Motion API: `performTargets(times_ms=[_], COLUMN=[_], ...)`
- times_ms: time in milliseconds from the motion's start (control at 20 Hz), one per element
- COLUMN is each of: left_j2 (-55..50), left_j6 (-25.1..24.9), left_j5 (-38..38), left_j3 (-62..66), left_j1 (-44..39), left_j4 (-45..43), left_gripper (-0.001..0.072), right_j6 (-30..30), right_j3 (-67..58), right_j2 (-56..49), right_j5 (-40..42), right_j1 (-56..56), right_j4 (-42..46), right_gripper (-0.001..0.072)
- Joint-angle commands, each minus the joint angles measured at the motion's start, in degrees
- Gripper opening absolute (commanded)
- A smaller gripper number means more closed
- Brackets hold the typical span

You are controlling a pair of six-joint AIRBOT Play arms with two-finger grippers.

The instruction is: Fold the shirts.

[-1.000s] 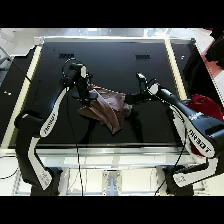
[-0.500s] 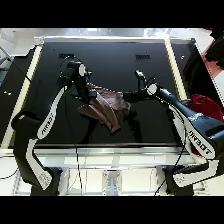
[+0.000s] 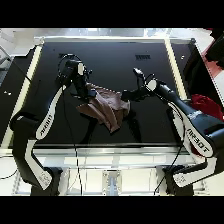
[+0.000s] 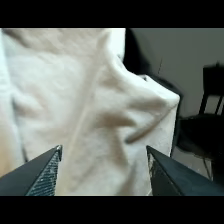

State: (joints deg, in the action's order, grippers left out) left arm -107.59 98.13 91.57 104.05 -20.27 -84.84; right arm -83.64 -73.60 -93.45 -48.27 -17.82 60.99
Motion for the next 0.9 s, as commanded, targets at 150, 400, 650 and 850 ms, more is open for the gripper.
performTargets(times_ms=[150, 400, 650, 850], left_j2=[0.15, 4.98, 19.19, 33.0], left_j6=[-0.07, -3.06, -3.48, -3.45], left_j5=[-1.2, -1.36, -0.28, -3.41], left_j3=[0.0, 0.0, 0.0, 0.0], left_j1=[0.02, 0.5, 3.5, 7.69], left_j4=[-0.04, -4.31, -23.41, -25.53], left_gripper=[0.0016, 0.0016, 0.0016, 0.0016], right_j6=[-1.09, -0.04, 0.48, 0.94], right_j3=[-0.59, -7.34, -17.62, -23.78], right_j2=[-4.09, -1.4, 14.29, 28.87], right_j5=[1.44, -4.2, -22.16, -32.76], right_j1=[-0.07, 0.02, 2.25, 3.34], right_j4=[-3.8, 4.28, 22.77, 22.45], right_gripper=[0.0137, 0.001, 0.0011, 0.0011])
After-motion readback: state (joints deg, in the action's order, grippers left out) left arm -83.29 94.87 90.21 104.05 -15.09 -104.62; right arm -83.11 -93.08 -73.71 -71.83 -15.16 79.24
